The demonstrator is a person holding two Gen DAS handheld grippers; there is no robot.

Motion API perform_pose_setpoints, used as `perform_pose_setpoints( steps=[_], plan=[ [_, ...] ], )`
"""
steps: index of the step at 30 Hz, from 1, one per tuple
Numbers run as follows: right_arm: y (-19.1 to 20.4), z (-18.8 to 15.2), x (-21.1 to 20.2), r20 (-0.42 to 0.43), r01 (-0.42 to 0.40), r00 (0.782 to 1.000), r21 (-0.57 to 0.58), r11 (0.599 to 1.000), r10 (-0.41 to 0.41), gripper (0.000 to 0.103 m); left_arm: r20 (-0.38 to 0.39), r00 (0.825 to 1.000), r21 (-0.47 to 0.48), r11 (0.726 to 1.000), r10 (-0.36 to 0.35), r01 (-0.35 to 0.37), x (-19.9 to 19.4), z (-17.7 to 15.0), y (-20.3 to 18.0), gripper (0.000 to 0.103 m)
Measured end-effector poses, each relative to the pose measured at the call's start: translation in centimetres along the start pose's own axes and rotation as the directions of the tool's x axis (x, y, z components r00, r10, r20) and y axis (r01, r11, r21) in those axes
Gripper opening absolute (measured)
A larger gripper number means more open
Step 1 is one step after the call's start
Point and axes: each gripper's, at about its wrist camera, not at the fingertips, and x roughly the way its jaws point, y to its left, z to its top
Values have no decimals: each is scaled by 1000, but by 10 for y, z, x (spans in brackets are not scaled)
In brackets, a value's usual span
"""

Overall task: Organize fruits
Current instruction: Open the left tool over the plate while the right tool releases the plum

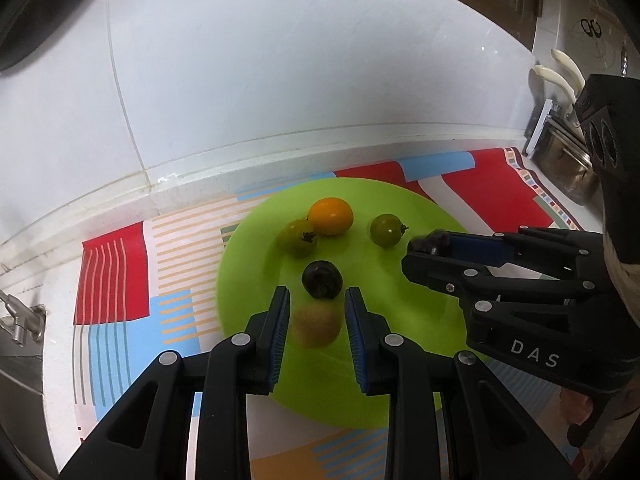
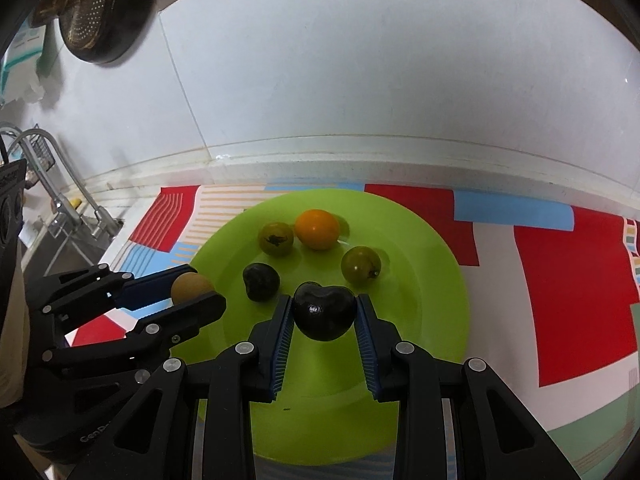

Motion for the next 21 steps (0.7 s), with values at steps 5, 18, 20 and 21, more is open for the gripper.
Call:
perform_pose_setpoints(
  steps=[5, 18, 20, 21],
  plan=[
    [-2, 1, -6, 17, 20, 1000, 8, 1000, -20, 42, 3, 1000, -6, 1000, 22, -22, -8, -1, 1, 39],
    [11, -1, -55, 87, 26, 996, -21, 999, -25, 42, 75, 995, -36, 997, 72, -69, -63, -4, -6, 62],
    [14, -2, -63, 97, 26, 995, -27, 999, -23, 42, 87, 993, -38, 996, 79, -75, -72, -5, -7, 64],
    [16, -3, -67, 103, 25, 994, -30, 999, -22, 42, 93, 992, -39, 996, 81, -78, -76, -5, -8, 64]
  ],
)
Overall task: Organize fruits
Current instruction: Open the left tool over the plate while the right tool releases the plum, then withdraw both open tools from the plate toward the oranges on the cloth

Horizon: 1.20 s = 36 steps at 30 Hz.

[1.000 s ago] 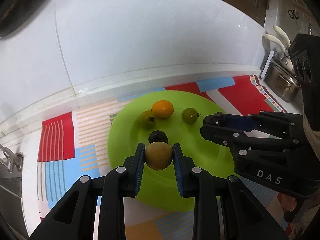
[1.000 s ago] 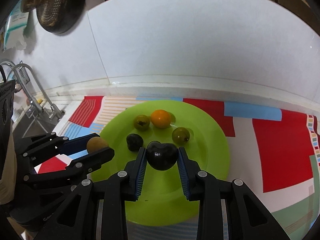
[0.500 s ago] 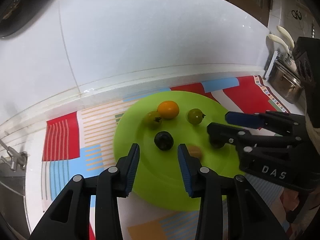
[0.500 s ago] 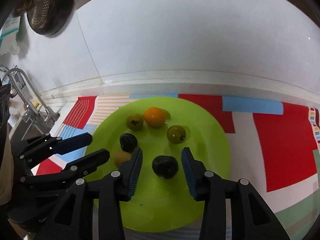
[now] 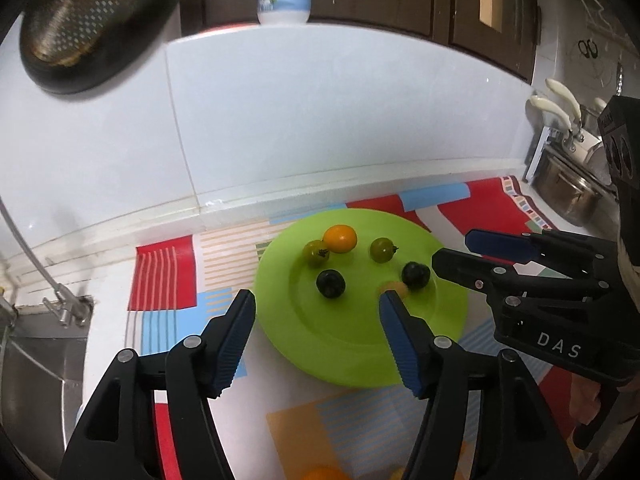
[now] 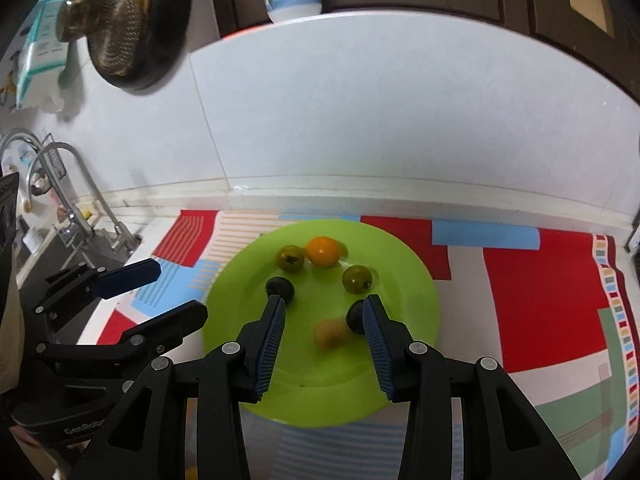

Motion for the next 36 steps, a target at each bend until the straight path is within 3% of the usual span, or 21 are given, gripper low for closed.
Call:
perform_pose_setpoints(
  steps=[6, 9, 21, 36],
  plan=[
    [7, -3, -23, 28, 1, 1000, -15, 1000, 0, 42, 32, 999, -16, 1000, 14, -13, -28, -2, 0, 68],
    [12, -5, -36, 48, 8, 999, -25, 1000, -7, 50, 46, 999, -18, 1000, 23, -22, -42, -5, -1, 71],
    [30, -27, -79, 77, -5, 997, -71, 997, 10, 51, 69, 997, -1, 999, 38, -38, -91, -36, -11, 77],
    [51, -70, -96, 6, -31, 999, -129, 991, 32, 51, 87, 995, 52, 997, 56, -61, -116, -81, -26, 77]
  ],
)
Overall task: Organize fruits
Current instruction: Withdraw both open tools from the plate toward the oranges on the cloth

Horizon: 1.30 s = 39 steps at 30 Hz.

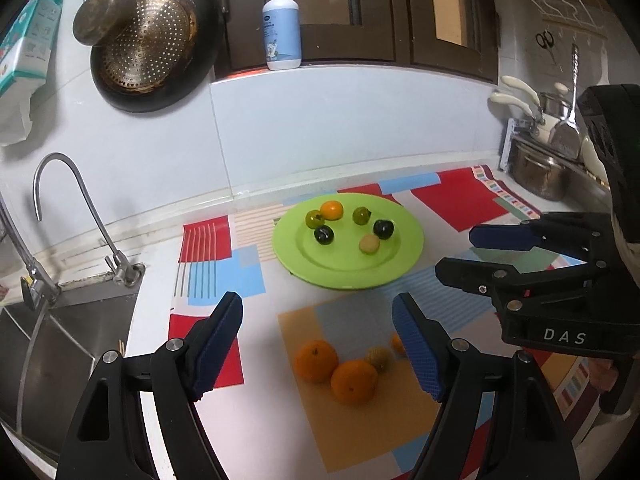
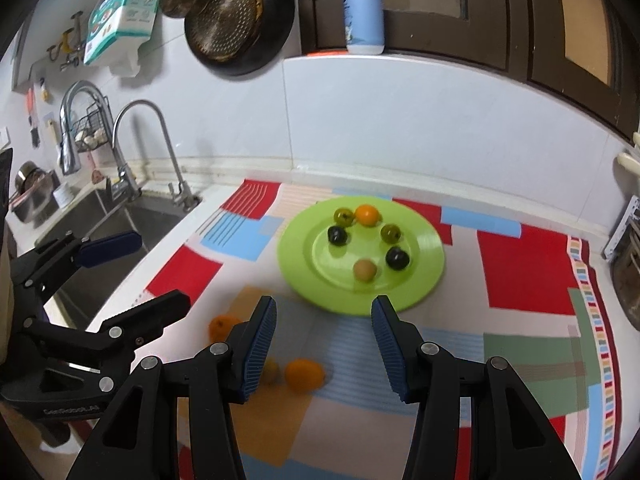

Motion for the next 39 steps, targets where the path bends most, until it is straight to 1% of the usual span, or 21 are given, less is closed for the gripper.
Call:
perform_pose_setpoints(
  steps=[5, 9, 12, 13, 15, 17, 22, 26, 29, 39],
  plan=[
    [6, -14, 3, -27, -12, 1000, -34, 999, 11, 51, -9, 1000, 48, 999, 4, -3, 1, -13, -7, 77],
    [12, -22, 6, -48, -17, 999, -80, 997, 13, 51, -30, 999, 65, 997, -26, 28, 4, -24, -11, 76],
    [15, -26, 10, -71, -34, 997, -103, 994, 26, 51, -67, 997, 73, 996, -38, 43, 11, -31, -13, 72],
    [17, -27, 12, -80, -36, 996, -114, 993, 27, 51, -74, 997, 76, 996, -37, 42, 13, -32, -14, 70],
    [19, -30, 16, -96, -41, 995, -129, 991, 28, 51, -89, 995, 81, 996, -35, 42, 17, -34, -15, 69],
    [20, -33, 20, -114, -49, 993, -139, 989, 33, 51, -104, 994, 76, 996, -42, 50, 20, -37, -15, 65],
    [20, -39, 32, -158, -64, 987, -153, 986, 39, 51, -156, 985, 60, 995, -71, 81, 33, -44, -15, 58],
    [18, -43, 42, -186, -75, 981, -148, 986, 47, 51, -200, 974, 47, 992, -106, 118, 43, -49, -16, 50],
    [17, -45, 49, -203, -82, 978, -147, 986, 51, 51, -228, 965, 34, 990, -129, 140, 50, -52, -17, 47],
    [13, -48, 70, -255, -112, 964, -145, 983, 73, 51, -278, 949, 17, 987, -151, 162, 65, -57, -17, 43]
  ],
)
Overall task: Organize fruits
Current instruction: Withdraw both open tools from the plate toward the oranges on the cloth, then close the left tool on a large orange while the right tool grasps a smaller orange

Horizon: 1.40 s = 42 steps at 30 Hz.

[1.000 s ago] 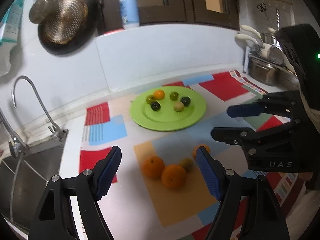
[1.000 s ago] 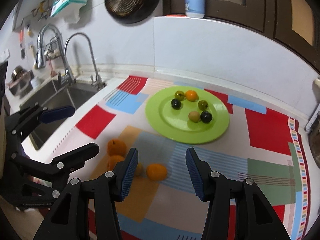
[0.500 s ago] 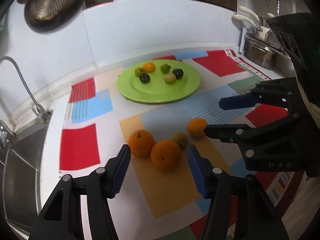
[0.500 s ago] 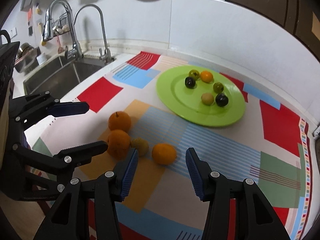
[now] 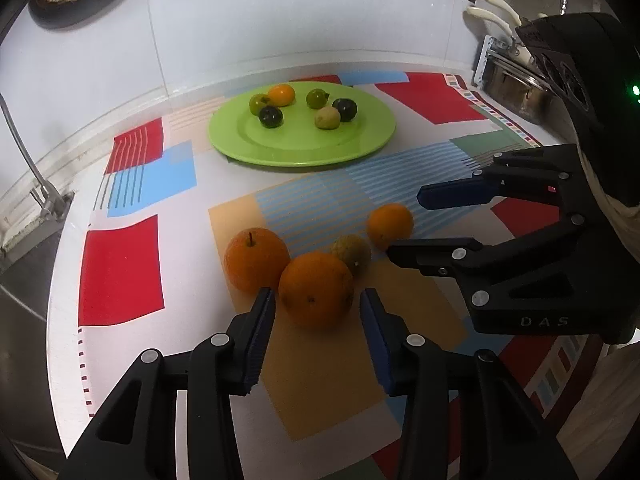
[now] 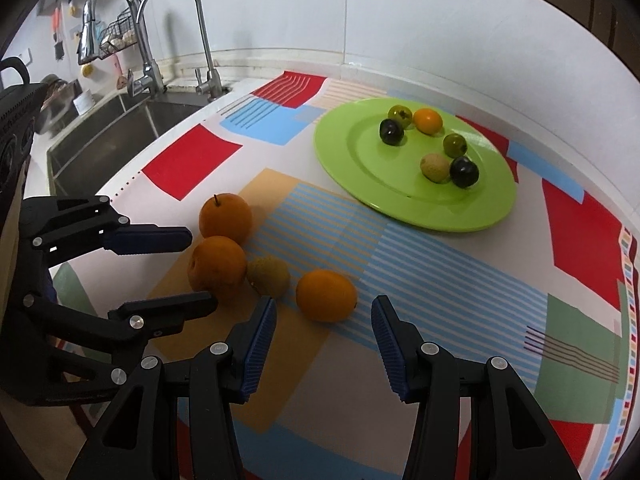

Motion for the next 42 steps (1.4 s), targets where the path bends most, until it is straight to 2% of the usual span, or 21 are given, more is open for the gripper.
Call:
perform_pose_setpoints(
  steps=[13, 20, 24, 42],
  plan=[
    [-5, 2, 12, -17, -21, 1000, 7, 1000, 21, 49, -11, 1000, 2, 1000, -2, 2, 9, 1, 2, 43],
    [-7, 3, 19, -24, -37, 999, 6, 999, 37, 37, -19, 1000, -10, 1000, -5, 5, 12, 2, 3, 41],
    [-6, 2, 18, -24, -40, 999, 9, 999, 40, 37, -15, 1000, -16, 1000, -10, 9, 11, 2, 3, 40],
    [-1, 0, -21, 62, -13, 998, 68, 998, 9, 37, 115, 993, 4, 999, 31, -32, -28, 10, -3, 40]
  ],
)
